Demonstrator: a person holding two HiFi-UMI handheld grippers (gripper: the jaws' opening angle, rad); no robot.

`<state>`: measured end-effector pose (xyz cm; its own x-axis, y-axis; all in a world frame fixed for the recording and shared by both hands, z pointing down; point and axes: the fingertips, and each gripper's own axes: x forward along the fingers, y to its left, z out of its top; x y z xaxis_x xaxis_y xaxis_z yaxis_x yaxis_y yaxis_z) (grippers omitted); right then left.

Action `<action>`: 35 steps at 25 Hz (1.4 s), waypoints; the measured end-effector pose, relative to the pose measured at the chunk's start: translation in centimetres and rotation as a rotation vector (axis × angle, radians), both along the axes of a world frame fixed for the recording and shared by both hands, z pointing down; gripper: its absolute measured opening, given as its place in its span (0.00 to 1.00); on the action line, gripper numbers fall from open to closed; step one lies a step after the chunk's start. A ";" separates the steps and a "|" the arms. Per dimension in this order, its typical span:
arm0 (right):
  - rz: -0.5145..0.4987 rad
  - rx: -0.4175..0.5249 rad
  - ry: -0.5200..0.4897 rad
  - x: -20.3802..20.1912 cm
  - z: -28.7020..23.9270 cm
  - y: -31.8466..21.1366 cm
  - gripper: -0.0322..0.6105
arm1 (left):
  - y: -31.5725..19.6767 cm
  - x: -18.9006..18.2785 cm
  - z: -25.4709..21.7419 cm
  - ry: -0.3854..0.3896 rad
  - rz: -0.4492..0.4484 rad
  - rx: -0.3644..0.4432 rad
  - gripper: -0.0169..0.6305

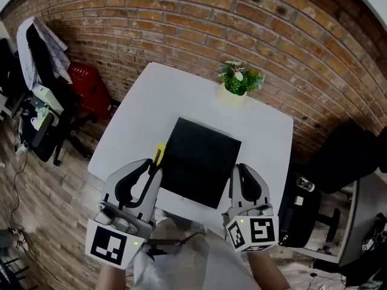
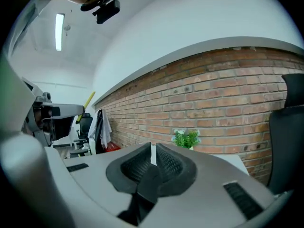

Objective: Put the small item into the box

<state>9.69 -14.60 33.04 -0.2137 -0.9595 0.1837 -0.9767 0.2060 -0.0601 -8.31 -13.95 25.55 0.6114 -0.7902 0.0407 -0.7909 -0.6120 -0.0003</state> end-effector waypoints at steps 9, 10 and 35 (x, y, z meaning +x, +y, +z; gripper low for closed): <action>0.038 0.070 -0.007 1.7 -3.2 0.1 0.14 | 0.3 0.5 -1.9 0.006 0.004 0.047 0.14; 0.037 0.071 -0.007 1.7 -3.2 0.1 0.14 | 0.5 0.6 -1.9 0.005 0.003 0.047 0.14; 0.179 -0.003 -0.020 5.1 -0.4 2.7 0.14 | 0.4 8.6 9.3 -0.460 0.458 -0.005 0.14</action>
<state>14.78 -11.86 32.63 -0.0432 -0.9819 0.1843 -0.9964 0.0288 -0.0803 0.29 -13.54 34.85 0.8055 -0.4530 0.3820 -0.3700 -0.8880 -0.2729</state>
